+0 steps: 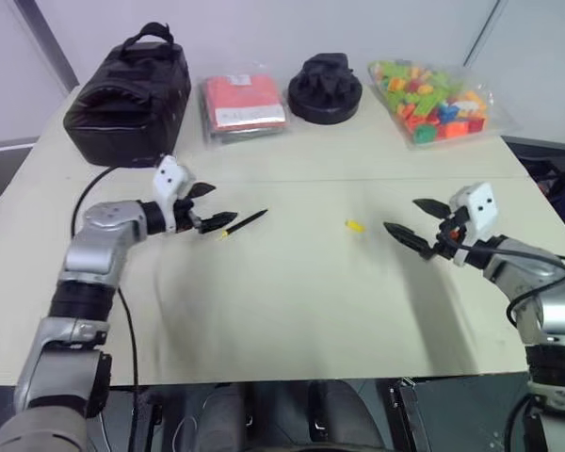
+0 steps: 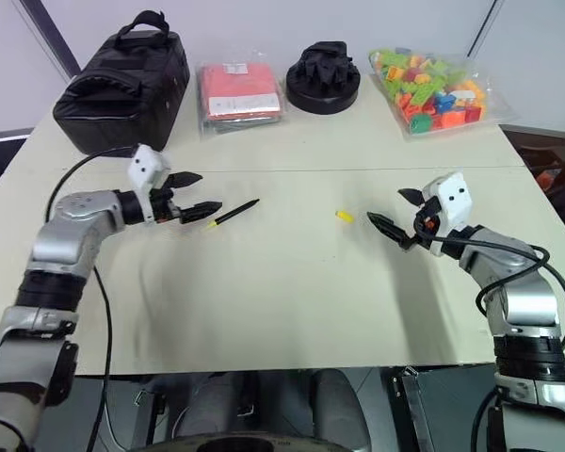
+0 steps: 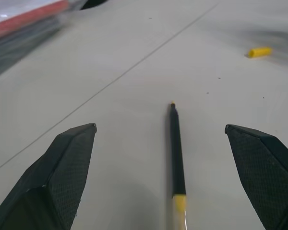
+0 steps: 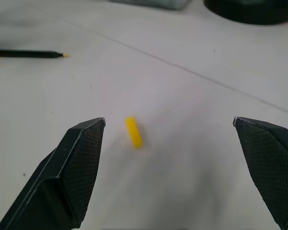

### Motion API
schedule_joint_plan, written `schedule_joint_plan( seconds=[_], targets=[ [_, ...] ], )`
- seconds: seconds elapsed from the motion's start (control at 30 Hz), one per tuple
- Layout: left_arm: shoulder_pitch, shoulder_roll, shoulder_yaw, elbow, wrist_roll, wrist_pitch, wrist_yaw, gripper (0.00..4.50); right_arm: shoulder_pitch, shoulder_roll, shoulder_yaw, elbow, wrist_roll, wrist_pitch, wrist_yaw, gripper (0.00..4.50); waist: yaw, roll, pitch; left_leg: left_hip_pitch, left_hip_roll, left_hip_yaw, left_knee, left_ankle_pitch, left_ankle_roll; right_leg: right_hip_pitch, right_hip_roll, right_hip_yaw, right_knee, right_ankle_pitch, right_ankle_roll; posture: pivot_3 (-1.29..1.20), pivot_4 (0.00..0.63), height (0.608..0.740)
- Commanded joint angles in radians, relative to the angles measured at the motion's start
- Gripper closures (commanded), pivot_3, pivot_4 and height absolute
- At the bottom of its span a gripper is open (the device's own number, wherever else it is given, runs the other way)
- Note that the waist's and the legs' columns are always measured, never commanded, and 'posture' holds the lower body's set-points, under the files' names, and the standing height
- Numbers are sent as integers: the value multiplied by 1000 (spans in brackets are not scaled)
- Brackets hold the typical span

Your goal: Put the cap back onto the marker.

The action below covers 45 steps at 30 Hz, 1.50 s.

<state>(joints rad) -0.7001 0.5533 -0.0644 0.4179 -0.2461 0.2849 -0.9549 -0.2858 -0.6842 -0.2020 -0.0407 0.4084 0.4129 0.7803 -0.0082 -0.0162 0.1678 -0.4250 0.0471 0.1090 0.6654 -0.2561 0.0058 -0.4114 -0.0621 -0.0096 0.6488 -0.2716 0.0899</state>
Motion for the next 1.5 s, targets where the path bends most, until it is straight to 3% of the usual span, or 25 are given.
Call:
schedule_joint_plan(
  seconds=[0.03,0.33,0.63,1.33,1.43,1.5],
  targets=[
    [-69,-44,-11,108,41,-80,1,0,-6,0,-9,-77,24,24,-8,66,-1,0,0,0,0,0,0,0,0,0,0,0,0,0,0,0,150,740],
    [-154,-147,-26,361,105,-200,9,0,39,13,-12,-138,46,58,-17,66,-3,0,0,-1,0,0,0,0,0,-1,0,0,0,0,0,0,150,740],
    [-216,-182,-33,503,170,-272,17,0,95,0,-25,-213,109,107,5,66,-1,-1,0,-1,0,-1,0,0,0,-1,0,0,0,0,0,0,150,740],
    [-234,-231,-37,605,241,-331,62,0,127,-22,-20,-254,136,134,16,66,0,-1,0,-1,0,-1,1,0,1,0,0,0,0,0,0,0,150,740],
    [-231,-230,-59,606,266,-339,53,808,130,-19,-20,-251,131,128,12,0,-1,-1,0,-1,0,-1,1,0,1,0,0,0,0,0,0,0,150,740],
    [-229,-226,-64,613,279,-338,54,1803,130,-14,-23,-250,132,128,7,0,-1,-1,0,-1,0,-1,1,0,1,0,0,0,0,0,0,0,150,740]
  ],
)
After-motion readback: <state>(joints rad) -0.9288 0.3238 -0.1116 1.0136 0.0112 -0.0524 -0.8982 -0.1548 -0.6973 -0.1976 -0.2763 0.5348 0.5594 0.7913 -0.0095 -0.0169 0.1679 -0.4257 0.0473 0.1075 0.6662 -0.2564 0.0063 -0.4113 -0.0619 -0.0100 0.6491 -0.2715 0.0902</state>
